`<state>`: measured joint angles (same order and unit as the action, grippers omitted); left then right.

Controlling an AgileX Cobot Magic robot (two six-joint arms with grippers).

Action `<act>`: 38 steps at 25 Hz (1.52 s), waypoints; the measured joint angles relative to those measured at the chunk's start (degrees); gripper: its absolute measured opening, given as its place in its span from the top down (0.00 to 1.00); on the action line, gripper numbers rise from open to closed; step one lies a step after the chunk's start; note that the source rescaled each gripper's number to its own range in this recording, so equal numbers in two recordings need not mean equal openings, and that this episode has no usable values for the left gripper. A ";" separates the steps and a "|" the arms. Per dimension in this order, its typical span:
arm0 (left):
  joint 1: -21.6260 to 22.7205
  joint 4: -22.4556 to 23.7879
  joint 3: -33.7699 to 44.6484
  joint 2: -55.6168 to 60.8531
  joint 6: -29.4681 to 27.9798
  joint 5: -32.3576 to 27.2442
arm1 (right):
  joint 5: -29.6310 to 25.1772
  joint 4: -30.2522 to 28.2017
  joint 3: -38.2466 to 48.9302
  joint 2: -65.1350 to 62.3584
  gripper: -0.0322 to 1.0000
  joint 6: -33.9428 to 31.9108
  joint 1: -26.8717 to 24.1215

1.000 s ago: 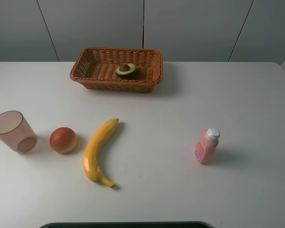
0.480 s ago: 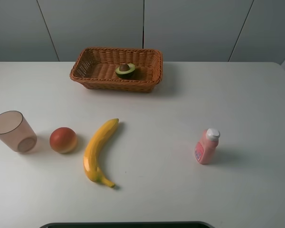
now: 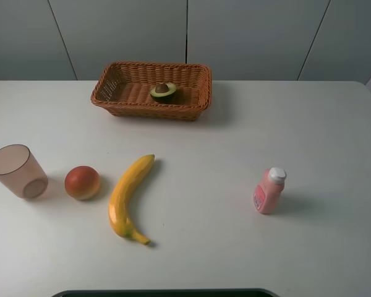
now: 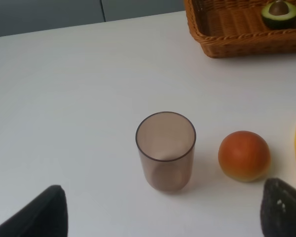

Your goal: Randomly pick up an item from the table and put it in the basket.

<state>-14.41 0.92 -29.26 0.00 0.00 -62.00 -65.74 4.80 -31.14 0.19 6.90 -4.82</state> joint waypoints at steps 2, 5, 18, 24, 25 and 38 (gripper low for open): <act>0.00 0.00 0.00 0.00 0.00 0.00 | 0.89 -0.49 0.92 0.00 0.01 -0.26 1.57; 0.00 0.00 0.00 0.00 0.00 0.00 | 2.38 -1.74 1.71 0.00 0.01 -1.86 3.38; 0.00 0.00 0.00 0.00 0.39 0.00 | 2.85 -3.65 1.71 -0.22 0.00 -4.02 4.13; 0.00 0.00 0.00 0.00 0.00 0.00 | 2.85 -3.65 1.71 -0.22 0.00 -4.13 4.13; 0.00 0.00 0.00 0.00 0.00 0.00 | 2.85 -3.65 1.71 -0.22 0.00 -4.13 4.13; 0.00 0.00 0.00 0.00 0.39 0.00 | 2.85 -3.65 1.71 -0.22 0.00 -4.36 4.13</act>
<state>-14.41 0.92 -29.26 0.00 0.39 -62.00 -62.89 1.14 -29.43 -0.03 2.54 -0.68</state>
